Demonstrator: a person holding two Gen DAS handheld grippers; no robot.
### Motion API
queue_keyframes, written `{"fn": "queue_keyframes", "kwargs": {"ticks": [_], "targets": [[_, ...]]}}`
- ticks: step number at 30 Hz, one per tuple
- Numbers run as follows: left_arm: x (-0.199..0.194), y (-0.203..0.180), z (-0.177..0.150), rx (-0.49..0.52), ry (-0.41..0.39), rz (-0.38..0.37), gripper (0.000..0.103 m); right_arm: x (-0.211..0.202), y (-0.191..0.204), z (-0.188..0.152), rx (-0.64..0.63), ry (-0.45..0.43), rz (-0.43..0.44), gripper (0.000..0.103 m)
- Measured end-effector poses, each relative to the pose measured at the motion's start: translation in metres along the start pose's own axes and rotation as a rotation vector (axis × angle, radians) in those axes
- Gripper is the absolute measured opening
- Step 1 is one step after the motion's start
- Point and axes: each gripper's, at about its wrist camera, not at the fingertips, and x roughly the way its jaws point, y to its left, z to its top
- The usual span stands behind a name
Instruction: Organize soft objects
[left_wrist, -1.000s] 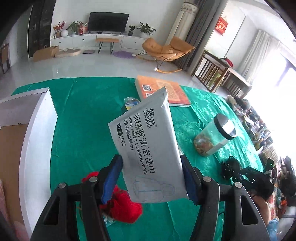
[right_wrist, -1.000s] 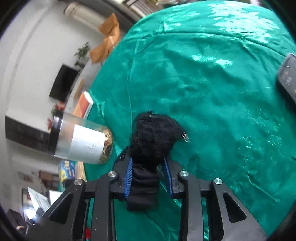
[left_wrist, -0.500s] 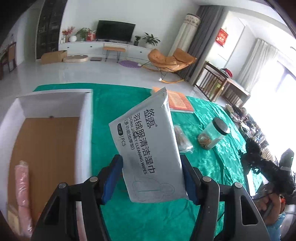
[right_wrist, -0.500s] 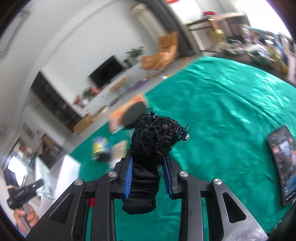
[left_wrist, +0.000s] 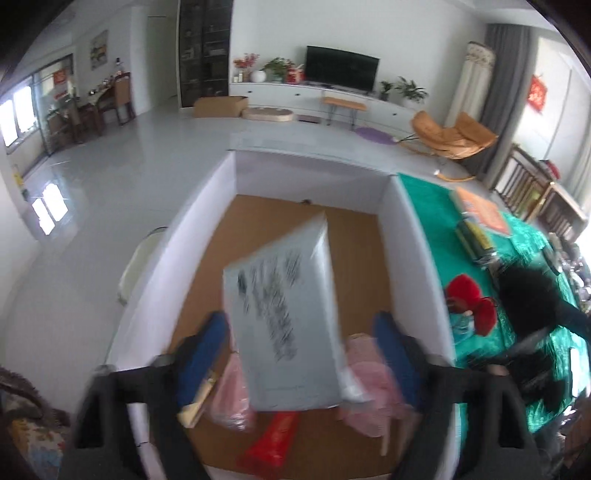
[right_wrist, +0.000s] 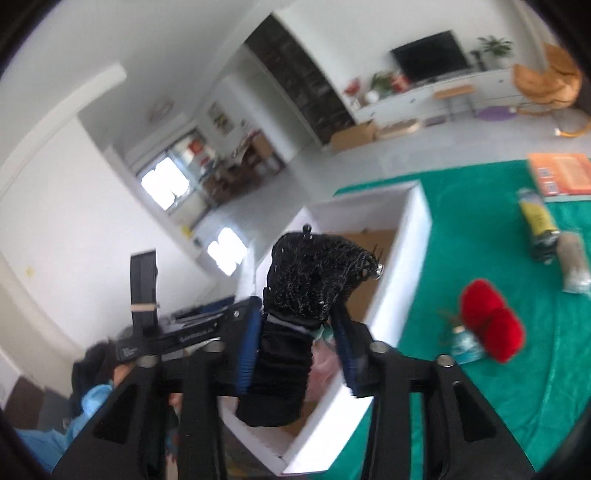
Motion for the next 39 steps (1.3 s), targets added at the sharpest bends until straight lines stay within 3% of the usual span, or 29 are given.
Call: {"fn": "queue_keyframes", "kwargs": {"ticks": [1, 3, 6, 10, 13, 17, 21, 26, 30, 39], "targets": [[0.001, 0.002, -0.004, -0.008, -0.014, 0.009, 0.103, 0.010, -0.002, 0.000, 0.004, 0.020, 0.011, 0.072], [0.000, 0.003, -0.009, -0.017, -0.041, 0.002, 0.103, 0.014, -0.012, -0.010, 0.012, 0.025, -0.004, 0.071], [0.001, -0.014, -0.008, -0.014, -0.066, -0.041, 0.103, 0.000, -0.042, -0.025, 0.010, -0.014, -0.127, 0.071], [-0.007, -0.065, -0.010, 0.045, -0.112, -0.164, 0.103, -0.043, -0.105, -0.057, 0.027, -0.085, -0.473, 0.071], [-0.017, -0.126, -0.017, 0.135, -0.120, -0.266, 0.103, -0.077, -0.180, -0.085, 0.097, -0.066, -0.810, 0.071], [-0.012, -0.212, -0.047, 0.263, -0.047, -0.423, 0.103, -0.117, -0.248, -0.114, 0.221, -0.041, -1.049, 0.071], [0.022, -0.296, -0.083, 0.382, 0.051, -0.459, 0.103, -0.139, -0.265, -0.131, 0.315, -0.093, -1.114, 0.071], [0.078, -0.352, -0.102, 0.479, 0.069, -0.346, 0.103, -0.152, -0.268, -0.131, 0.347, -0.132, -1.134, 0.071], [0.112, -0.367, -0.105, 0.528, 0.065, -0.260, 0.103, -0.155, -0.270, -0.137, 0.379, -0.078, -1.146, 0.071], [0.146, -0.359, -0.116, 0.536, 0.109, -0.231, 0.103, -0.159, -0.272, -0.152, 0.395, -0.042, -1.143, 0.081]]}}
